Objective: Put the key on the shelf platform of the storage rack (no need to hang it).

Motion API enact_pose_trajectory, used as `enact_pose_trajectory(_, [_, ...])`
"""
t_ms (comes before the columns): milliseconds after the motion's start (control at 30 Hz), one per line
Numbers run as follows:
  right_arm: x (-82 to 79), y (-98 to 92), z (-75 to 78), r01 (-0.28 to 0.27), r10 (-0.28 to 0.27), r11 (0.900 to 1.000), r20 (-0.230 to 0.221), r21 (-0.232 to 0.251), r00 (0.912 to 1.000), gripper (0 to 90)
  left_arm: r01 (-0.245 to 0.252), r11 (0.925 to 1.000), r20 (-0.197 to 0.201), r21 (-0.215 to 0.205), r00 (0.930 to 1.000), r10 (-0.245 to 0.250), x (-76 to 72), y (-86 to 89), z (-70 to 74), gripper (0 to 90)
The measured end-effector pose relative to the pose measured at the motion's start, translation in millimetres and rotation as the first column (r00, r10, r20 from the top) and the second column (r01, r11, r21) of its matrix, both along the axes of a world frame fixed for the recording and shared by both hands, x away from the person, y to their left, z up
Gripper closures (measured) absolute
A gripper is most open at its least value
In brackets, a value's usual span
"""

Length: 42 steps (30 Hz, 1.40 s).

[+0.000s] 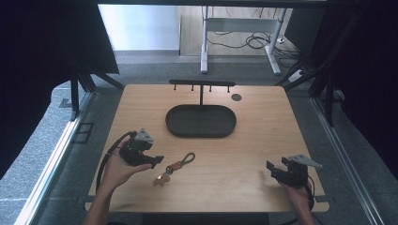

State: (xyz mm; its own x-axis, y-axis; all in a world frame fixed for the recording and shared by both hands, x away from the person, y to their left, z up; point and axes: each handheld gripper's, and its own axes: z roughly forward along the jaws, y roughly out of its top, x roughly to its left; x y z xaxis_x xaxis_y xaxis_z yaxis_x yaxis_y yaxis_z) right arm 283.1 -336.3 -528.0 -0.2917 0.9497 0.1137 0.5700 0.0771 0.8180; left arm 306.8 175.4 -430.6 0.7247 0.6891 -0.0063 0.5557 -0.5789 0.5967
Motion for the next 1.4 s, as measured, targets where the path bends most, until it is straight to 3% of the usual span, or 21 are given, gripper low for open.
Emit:
enact_pose_trajectory(333, [0.2, 3.0, 0.1, -0.019, 0.019, 1.000, 0.000, -0.007, 0.9998, 28.6, 0.059, 0.9975, -0.037, 0.039, 0.9977, -0.057, 11.1, -19.0, -1.7, 33.4])
enact_pose_trajectory(733, [-3.4, 6.6, -0.8, -0.026, 0.026, 0.999, -0.008, -0.029, 0.9996, 28.6, 0.083, 0.9934, -0.074, 0.080, 0.9943, -0.077, 29.3, -40.7, -10.7, 35.6])
enact_pose_trajectory(967, [-3.4, 5.3, -2.0, -0.022, 0.022, 0.999, -0.012, -0.034, 0.9997, 28.6, 0.123, 0.9842, -0.129, 0.127, 0.9859, -0.106, 41.2, -56.9, -25.8, 36.5])
enact_pose_trajectory(1233, [-0.2, 4.3, -2.0, -0.028, 0.027, 0.999, -0.016, -0.024, 0.9995, 28.6, 0.152, 0.9760, -0.181, 0.155, 0.9757, -0.124, 43.6, -66.3, -35.9, 37.2])
enact_pose_trajectory(1300, [1.4, 4.9, -1.0, -0.029, 0.029, 0.999, -0.011, -0.025, 0.9995, 28.6, 0.160, 0.9715, -0.187, 0.175, 0.9742, -0.127, 44.2, -67.6, -36.2, 37.4])
enact_pose_trajectory(1400, [3.6, 6.1, -0.9, -0.042, 0.042, 0.998, -0.005, -0.043, 0.9991, 28.6, 0.149, 0.9728, -0.180, 0.177, 0.9766, -0.117, 43.6, -69.0, -37.8, 37.8])
